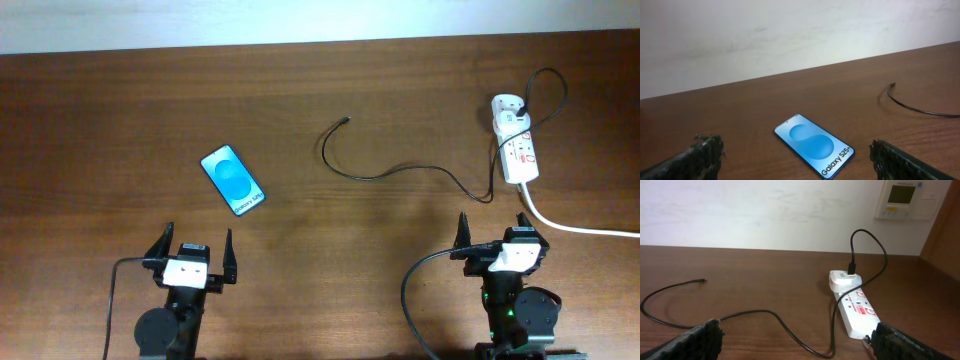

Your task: Plug charger to phone and switch on socket

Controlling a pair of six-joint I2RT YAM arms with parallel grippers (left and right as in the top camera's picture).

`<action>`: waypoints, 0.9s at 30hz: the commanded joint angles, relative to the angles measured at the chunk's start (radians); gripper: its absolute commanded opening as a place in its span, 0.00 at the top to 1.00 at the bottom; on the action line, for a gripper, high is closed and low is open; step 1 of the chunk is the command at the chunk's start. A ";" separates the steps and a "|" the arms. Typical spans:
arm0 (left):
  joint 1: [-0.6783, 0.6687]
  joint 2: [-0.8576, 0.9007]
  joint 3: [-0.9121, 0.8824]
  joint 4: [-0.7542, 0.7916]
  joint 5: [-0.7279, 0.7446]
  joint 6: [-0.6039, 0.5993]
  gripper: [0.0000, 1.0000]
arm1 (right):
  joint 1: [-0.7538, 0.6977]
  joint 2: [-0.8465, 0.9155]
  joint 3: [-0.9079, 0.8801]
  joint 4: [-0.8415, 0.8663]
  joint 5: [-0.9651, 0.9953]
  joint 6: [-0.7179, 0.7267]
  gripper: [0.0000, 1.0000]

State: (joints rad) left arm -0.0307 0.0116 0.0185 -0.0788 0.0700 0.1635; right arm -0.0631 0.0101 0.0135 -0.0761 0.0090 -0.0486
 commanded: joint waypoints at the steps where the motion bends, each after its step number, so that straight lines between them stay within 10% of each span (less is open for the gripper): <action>1: 0.001 -0.006 -0.010 0.003 -0.011 -0.013 0.01 | -0.004 -0.003 -0.008 -0.002 -0.005 0.000 0.01; 13: 0.001 -0.006 -0.009 0.111 0.039 -0.006 0.01 | -0.004 -0.003 -0.008 -0.002 -0.006 0.000 0.02; 27: 0.001 0.120 0.326 -0.204 0.038 -0.207 0.01 | -0.004 -0.003 -0.008 -0.002 -0.006 0.000 0.02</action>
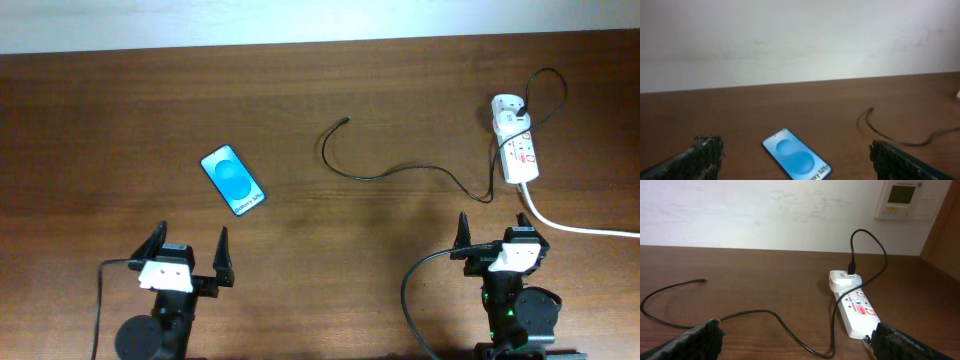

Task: Plug charger to phone and switch on socket
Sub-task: 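Reach the left gripper down over the blue phone and grasp its top edge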

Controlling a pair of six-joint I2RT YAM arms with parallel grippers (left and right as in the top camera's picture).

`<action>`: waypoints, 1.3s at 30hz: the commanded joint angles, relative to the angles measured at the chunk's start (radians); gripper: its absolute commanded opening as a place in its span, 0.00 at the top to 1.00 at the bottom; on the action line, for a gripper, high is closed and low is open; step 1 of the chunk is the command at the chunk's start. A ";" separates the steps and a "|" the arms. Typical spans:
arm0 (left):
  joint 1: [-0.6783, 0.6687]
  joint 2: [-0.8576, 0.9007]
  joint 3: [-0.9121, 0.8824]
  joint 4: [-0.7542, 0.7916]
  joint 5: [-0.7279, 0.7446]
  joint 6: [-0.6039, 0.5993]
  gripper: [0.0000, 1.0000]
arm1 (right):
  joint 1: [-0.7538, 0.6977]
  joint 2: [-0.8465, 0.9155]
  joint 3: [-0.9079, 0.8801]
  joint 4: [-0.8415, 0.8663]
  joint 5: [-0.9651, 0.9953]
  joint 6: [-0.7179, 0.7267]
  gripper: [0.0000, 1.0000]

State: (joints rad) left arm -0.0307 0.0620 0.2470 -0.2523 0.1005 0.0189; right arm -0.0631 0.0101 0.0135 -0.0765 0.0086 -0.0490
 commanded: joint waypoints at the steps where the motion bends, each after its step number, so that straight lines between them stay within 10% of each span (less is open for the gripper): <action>1: 0.001 0.105 0.128 -0.037 0.008 -0.076 0.01 | -0.004 -0.003 -0.008 -0.002 -0.005 0.001 0.02; 16: 0.001 1.089 1.003 -0.590 0.164 -0.087 0.01 | -0.004 -0.003 -0.008 -0.002 -0.005 0.001 0.02; 27: 0.001 1.405 1.022 -0.665 0.345 -0.090 0.01 | -0.004 -0.003 -0.008 -0.002 -0.005 0.001 0.02; 29: 0.001 1.443 1.022 -0.675 0.166 -0.319 0.00 | -0.004 -0.003 -0.008 -0.002 -0.005 0.001 0.02; 30: 0.001 1.456 1.022 -0.677 0.102 -0.401 0.36 | -0.004 -0.003 -0.008 -0.002 -0.005 0.001 0.02; 31: 0.001 1.474 1.022 -0.674 0.053 -0.459 0.46 | -0.004 -0.003 -0.008 -0.002 -0.005 0.001 0.02; 32: 0.001 1.487 1.022 -0.674 0.029 -0.502 0.01 | -0.004 -0.003 -0.008 -0.002 -0.005 0.001 0.02; 39: 0.001 1.502 1.022 -0.681 0.020 -0.549 0.01 | -0.004 -0.003 -0.008 -0.002 -0.005 0.001 0.02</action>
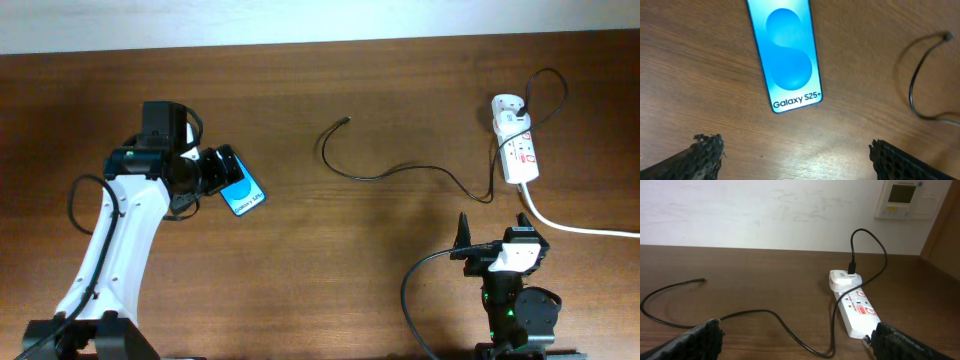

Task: Plug charger to phone and switch on socket
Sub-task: 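Reach the left gripper down over the blue phone and grasp its top edge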

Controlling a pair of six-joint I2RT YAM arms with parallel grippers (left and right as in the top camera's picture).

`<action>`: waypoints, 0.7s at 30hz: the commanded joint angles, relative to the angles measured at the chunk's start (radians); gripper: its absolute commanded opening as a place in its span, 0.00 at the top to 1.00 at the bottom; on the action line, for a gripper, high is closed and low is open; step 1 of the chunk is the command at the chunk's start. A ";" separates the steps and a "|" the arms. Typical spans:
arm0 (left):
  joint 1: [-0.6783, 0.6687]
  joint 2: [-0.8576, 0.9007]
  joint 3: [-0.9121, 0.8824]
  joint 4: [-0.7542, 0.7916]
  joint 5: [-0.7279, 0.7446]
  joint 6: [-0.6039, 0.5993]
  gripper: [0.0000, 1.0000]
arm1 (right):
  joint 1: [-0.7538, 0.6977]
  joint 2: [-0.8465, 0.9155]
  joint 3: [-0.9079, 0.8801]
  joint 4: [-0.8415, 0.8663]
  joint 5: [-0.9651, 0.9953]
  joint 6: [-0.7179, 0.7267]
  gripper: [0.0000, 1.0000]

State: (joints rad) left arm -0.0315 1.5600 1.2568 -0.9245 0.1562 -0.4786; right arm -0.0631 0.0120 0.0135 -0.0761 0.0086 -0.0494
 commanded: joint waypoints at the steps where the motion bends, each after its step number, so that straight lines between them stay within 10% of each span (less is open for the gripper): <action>1: 0.001 0.005 0.012 -0.010 -0.041 -0.052 0.01 | -0.004 -0.005 -0.008 -0.002 -0.005 0.001 0.02; 4: 0.000 0.005 0.012 -0.009 -0.045 -0.051 0.01 | -0.004 -0.005 -0.008 -0.002 -0.005 0.001 0.02; 5: 0.000 0.005 0.012 -0.009 -0.046 -0.051 0.38 | -0.004 -0.005 -0.008 -0.002 -0.005 0.001 0.02; 7: 0.001 0.005 0.012 -0.008 -0.047 -0.060 0.68 | -0.004 -0.005 -0.008 -0.002 -0.005 0.001 0.02; 9: 0.001 0.005 0.012 -0.009 -0.049 -0.093 0.21 | -0.004 -0.005 -0.008 -0.002 -0.005 0.001 0.02; 12: 0.000 0.005 0.012 -0.013 -0.049 -0.097 0.32 | -0.004 -0.005 -0.008 -0.002 -0.005 0.001 0.02; 14: 0.000 0.005 0.013 -0.007 -0.050 -0.098 0.01 | -0.004 -0.005 -0.008 -0.002 -0.005 0.001 0.02; 21: -0.021 0.114 0.134 0.048 -0.078 -0.166 0.01 | -0.004 -0.005 -0.008 -0.002 -0.005 0.001 0.02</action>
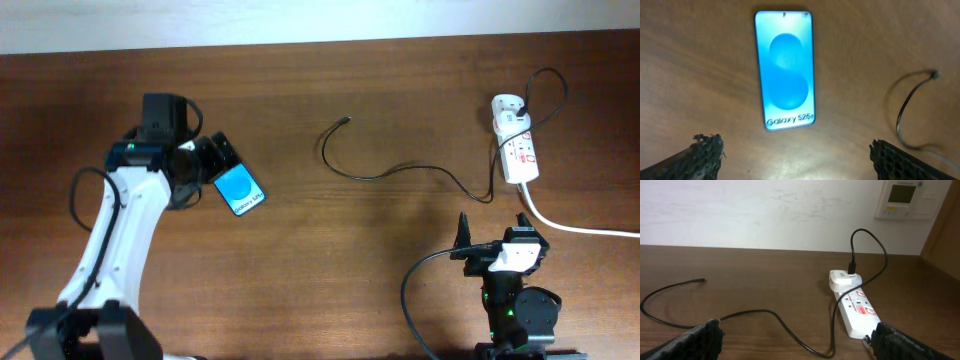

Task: Plug charger to phone and switch on socket
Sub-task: 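Reach the left gripper down over the blue phone and grasp its top edge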

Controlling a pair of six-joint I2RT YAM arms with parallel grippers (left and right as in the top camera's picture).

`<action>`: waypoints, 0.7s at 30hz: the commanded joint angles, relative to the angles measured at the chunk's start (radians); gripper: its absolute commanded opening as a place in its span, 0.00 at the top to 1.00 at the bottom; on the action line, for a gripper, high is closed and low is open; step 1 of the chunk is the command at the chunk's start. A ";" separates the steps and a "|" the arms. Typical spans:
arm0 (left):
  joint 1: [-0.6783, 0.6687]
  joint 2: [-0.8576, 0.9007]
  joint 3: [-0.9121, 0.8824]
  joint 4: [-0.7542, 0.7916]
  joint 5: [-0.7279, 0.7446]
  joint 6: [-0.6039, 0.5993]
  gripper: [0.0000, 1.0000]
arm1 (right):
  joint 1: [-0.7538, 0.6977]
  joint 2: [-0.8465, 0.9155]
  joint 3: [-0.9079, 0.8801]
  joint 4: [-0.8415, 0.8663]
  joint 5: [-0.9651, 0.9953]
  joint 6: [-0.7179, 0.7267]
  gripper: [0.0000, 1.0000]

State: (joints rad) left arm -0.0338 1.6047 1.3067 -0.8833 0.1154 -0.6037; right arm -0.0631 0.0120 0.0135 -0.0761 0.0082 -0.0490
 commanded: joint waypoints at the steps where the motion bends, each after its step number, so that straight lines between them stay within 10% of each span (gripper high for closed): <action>1: -0.032 0.105 0.114 0.006 -0.044 -0.041 0.01 | -0.004 -0.005 -0.008 -0.002 -0.005 0.001 0.02; 21: -0.075 0.517 0.269 -0.091 -0.130 -0.063 0.01 | -0.004 -0.005 -0.008 -0.002 -0.005 0.001 0.02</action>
State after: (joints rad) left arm -0.1112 2.0830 1.5517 -0.9810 -0.0013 -0.6525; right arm -0.0631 0.0120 0.0135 -0.0761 0.0086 -0.0494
